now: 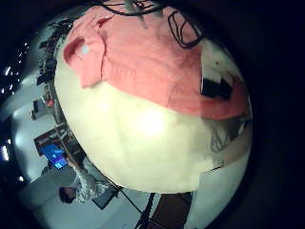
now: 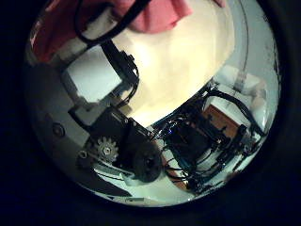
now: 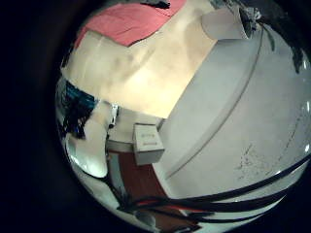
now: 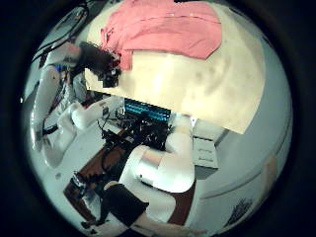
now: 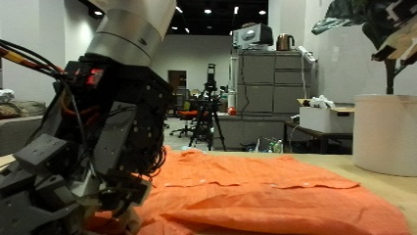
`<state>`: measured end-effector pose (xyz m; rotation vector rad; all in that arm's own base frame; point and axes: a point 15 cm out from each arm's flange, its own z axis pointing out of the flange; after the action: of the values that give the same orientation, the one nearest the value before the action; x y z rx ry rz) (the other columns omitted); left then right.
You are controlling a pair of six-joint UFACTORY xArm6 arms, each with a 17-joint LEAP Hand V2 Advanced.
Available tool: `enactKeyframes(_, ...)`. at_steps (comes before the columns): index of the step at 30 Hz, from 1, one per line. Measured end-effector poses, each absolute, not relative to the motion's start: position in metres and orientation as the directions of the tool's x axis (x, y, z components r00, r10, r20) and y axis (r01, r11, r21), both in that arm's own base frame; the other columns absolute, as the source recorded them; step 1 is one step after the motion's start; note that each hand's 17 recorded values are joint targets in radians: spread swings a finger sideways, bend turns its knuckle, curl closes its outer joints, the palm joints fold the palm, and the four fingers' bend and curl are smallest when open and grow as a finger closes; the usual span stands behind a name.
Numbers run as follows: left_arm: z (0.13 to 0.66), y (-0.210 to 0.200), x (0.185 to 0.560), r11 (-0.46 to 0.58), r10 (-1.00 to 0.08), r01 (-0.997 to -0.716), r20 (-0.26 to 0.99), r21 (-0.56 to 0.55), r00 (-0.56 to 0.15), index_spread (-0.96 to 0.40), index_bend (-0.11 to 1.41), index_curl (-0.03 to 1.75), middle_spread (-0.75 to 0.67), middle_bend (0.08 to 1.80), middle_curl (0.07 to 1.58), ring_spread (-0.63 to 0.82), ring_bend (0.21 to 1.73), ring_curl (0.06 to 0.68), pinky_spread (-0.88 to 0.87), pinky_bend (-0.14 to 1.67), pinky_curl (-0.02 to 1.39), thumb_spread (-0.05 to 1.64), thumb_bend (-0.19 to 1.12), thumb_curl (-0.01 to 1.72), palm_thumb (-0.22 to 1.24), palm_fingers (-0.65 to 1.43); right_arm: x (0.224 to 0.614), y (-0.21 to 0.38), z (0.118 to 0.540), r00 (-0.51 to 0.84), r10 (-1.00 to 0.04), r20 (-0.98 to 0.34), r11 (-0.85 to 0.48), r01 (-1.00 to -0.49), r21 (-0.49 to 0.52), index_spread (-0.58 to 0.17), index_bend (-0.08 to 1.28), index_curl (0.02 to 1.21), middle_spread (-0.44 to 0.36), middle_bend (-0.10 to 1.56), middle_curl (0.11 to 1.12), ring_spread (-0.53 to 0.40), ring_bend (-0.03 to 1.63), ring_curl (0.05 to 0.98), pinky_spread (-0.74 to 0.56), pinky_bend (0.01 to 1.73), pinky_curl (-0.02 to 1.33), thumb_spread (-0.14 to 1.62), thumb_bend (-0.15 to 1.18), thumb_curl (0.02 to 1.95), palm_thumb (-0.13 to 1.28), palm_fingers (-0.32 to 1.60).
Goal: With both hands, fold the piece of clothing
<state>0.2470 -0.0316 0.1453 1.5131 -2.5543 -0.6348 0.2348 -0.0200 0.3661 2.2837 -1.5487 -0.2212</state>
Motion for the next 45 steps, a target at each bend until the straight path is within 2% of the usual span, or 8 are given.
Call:
enactKeyframes(6, 0.169, -0.035, 0.259, 0.415, -0.861, -0.822, -0.123, 0.391, -0.493, -0.59, 0.58, 0.78, -0.52, 0.98, 0.86, -0.46, 1.33, 0.558, -0.63, 1.2, 0.63, 0.86, 0.07, 0.59, 0.92, 1.1, 0.24, -0.016, 0.362, 0.399, -0.913, 0.082, -0.343, -0.861, 0.376, -0.289, 0.19, 0.31, 0.106, 0.19, 0.31, 0.143, 0.47, 0.26, 0.28, 0.41, 0.28, 1.07, 0.0, 0.27, 0.13, 0.32)
enactKeyframes(11, 0.178, -0.039, 0.259, 0.412, -0.866, -0.823, -0.112, 0.391, -0.487, -0.64, 0.58, 0.89, -0.54, 0.99, 0.91, -0.45, 1.36, 0.567, -0.62, 1.24, 0.64, 0.86, 0.04, 0.64, 0.94, 1.06, 0.232, -0.013, 0.301, 0.434, -0.899, 0.063, -0.369, -0.825, 0.428, -0.279, 0.17, 0.32, 0.06, 0.23, 0.33, 0.054, 0.5, 0.268, 0.15, 0.38, 0.27, 1.08, 0.01, 0.29, 0.27, 0.36)
enactKeyframes(17, 0.185, -0.043, 0.255, 0.41, -0.873, -0.821, -0.088, 0.396, -0.479, -0.69, 0.53, 1.02, -0.55, 0.98, 0.96, -0.45, 1.38, 0.565, -0.61, 1.26, 0.64, 0.86, 0.0, 0.69, 0.95, 1.04, 0.245, -0.008, 0.239, 0.462, -0.883, 0.079, -0.409, -0.842, 0.353, -0.258, 0.17, 0.31, 0.007, 0.29, 0.36, -0.025, 0.54, 0.275, 0.07, 0.34, 0.25, 1.04, -0.01, 0.31, 0.4, 0.4)
enactKeyframes(22, 0.194, -0.045, 0.257, 0.41, -0.875, -0.823, -0.085, 0.393, -0.476, -0.72, 0.49, 1.11, -0.56, 0.97, 1.0, -0.44, 1.39, 0.562, -0.6, 1.27, 0.64, 0.86, -0.01, 0.72, 0.96, 1.04, 0.261, -0.004, 0.213, 0.45, -0.888, 0.094, -0.403, -0.861, 0.311, -0.231, 0.16, 0.31, -0.011, 0.31, 0.37, -0.061, 0.56, 0.277, 0.01, 0.33, 0.24, 0.99, -0.03, 0.31, 0.43, 0.39)
enactKeyframes(29, 0.201, -0.044, 0.255, 0.404, -0.879, -0.826, -0.083, 0.393, -0.47, -0.75, 0.43, 1.21, -0.58, 0.95, 1.03, -0.44, 1.39, 0.555, -0.6, 1.28, 0.63, 0.87, -0.01, 0.75, 0.95, 1.05, 0.27, -0.007, 0.186, 0.439, -0.894, 0.089, -0.384, -0.853, 0.354, -0.203, 0.15, 0.29, -0.011, 0.3, 0.38, -0.123, 0.62, 0.292, -0.12, 0.44, 0.26, 0.94, -0.03, 0.31, 0.43, 0.4)
enactKeyframes(39, 0.205, -0.041, 0.253, 0.398, -0.882, -0.826, -0.083, 0.398, -0.464, -0.77, 0.34, 1.33, -0.59, 0.92, 1.07, -0.44, 1.38, 0.548, -0.6, 1.27, 0.61, 0.87, -0.01, 0.78, 0.94, 1.05, 0.3, 0.0, 0.157, 0.439, -0.894, 0.091, -0.387, -0.858, 0.339, -0.239, 0.17, 0.31, -0.067, 0.35, 0.4, -0.174, 0.62, 0.291, -0.14, 0.44, 0.25, 0.91, -0.02, 0.33, 0.52, 0.43)
enactKeyframes(44, 0.206, -0.039, 0.25, 0.399, -0.881, -0.823, -0.08, 0.405, -0.466, -0.77, 0.31, 1.38, -0.59, 0.9, 1.09, -0.44, 1.37, 0.544, -0.6, 1.26, 0.61, 0.87, -0.01, 0.79, 0.93, 1.06, 0.312, 0.004, 0.145, 0.442, -0.892, 0.095, -0.394, -0.863, 0.316, -0.269, 0.17, 0.31, -0.118, 0.38, 0.42, -0.236, 0.69, 0.301, -0.27, 0.54, 0.25, 0.9, -0.01, 0.34, 0.6, 0.6)
enactKeyframes(45, 0.207, -0.039, 0.25, 0.4, -0.881, -0.823, -0.079, 0.404, -0.467, -0.77, 0.3, 1.39, -0.59, 0.9, 1.09, -0.44, 1.37, 0.543, -0.6, 1.26, 0.61, 0.87, -0.02, 0.79, 0.93, 1.06, 0.313, 0.004, 0.142, 0.44, -0.893, 0.098, -0.39, -0.864, 0.318, -0.291, 0.16, 0.31, -0.142, 0.42, 0.44, -0.279, 0.76, 0.322, -0.35, 0.62, 0.27, 0.9, 0.0, 0.35, 0.64, 0.76)
